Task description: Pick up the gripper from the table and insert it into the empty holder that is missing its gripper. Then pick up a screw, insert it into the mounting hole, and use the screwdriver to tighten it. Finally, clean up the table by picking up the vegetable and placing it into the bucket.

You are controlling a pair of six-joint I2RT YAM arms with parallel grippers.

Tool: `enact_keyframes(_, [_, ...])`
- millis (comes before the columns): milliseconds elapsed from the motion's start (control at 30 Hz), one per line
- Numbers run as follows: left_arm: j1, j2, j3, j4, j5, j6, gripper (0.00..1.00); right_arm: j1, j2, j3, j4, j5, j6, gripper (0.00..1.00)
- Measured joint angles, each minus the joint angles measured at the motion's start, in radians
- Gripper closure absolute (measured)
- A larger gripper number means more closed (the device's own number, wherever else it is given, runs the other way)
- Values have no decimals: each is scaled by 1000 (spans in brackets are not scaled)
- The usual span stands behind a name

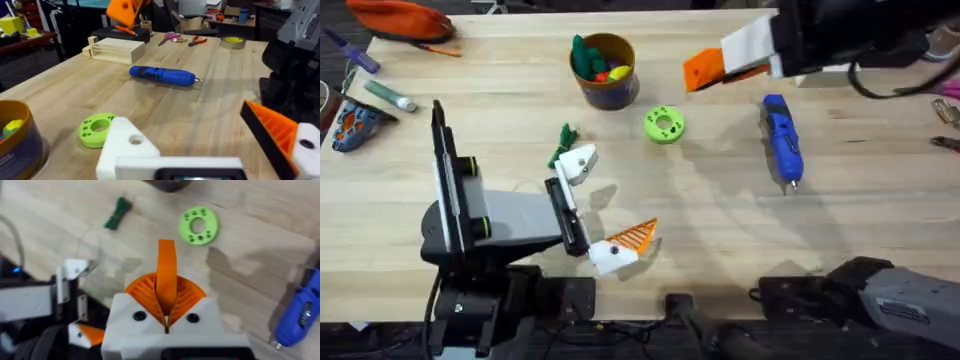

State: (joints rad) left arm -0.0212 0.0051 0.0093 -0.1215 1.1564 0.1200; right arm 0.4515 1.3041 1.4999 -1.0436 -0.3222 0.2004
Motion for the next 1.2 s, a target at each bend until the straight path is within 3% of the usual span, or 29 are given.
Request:
enact_keyframes(200, [0,0,0,0,0,0,15,-53,-64,-83,56,-219,-21,988])
enact_keyframes(233, [0,0,0,0,0,0,16,-94,-85,-157,122,-345,-23,988])
enact_keyframes(333, [0,0,0,0,0,0,15,-126,-90,-228,177,-475,-22,988])
enact_keyframes(633, [0,0,0,0,0,0,14,-170,-90,-395,319,-770,-21,989])
enact_keyframes(833, [0,0,0,0,0,0,14,-176,-90,-461,371,-876,-21,990])
enact_keyframes(967, [0,0,0,0,0,0,15,-176,-41,-559,527,-977,-18,991])
enact_keyframes(1200, [0,0,0,0,0,0,15,-176,4,-630,639,-1051,-14,992])
